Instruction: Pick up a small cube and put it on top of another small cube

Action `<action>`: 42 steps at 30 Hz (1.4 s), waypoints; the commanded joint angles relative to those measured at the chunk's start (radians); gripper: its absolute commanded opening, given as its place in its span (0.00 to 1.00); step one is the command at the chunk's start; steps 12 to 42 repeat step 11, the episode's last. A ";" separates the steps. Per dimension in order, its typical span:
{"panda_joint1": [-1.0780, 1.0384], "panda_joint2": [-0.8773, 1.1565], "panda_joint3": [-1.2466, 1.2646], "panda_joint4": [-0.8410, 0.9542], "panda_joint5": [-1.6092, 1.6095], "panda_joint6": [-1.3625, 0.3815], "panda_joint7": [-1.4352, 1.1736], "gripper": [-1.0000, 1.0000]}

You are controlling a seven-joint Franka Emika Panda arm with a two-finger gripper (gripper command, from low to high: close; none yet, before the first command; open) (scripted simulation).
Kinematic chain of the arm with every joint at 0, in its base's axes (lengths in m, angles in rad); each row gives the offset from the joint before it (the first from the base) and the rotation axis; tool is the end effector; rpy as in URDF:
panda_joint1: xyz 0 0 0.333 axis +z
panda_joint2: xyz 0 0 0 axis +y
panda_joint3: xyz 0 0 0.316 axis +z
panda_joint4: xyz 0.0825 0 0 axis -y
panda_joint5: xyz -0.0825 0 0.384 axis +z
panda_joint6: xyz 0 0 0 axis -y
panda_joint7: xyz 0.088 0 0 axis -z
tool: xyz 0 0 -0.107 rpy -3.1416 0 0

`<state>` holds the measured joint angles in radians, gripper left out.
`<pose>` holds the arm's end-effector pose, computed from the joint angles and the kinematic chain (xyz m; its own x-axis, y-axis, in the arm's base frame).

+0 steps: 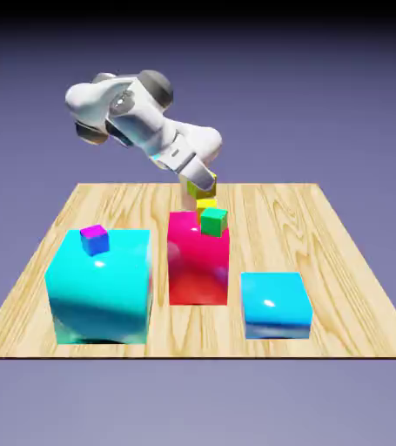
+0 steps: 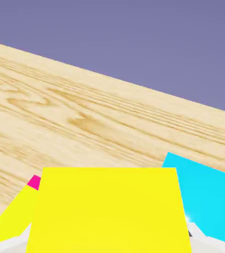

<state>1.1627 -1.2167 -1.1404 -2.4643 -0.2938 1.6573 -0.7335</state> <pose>0.3659 -0.0411 0.4320 0.3970 0.7857 0.4744 0.8700 -0.1575 -0.4672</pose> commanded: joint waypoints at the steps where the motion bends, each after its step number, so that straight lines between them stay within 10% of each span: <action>1: -0.020 0.036 0.003 -0.018 0.024 0.026 -0.032 0.00; 8: -0.153 0.283 0.021 -0.139 0.188 0.194 -0.248 0.00; 9: -0.153 0.283 0.021 -0.139 0.188 0.194 -0.248 1.00; 42: -0.133 0.247 0.018 -0.121 0.164 0.169 -0.216 1.00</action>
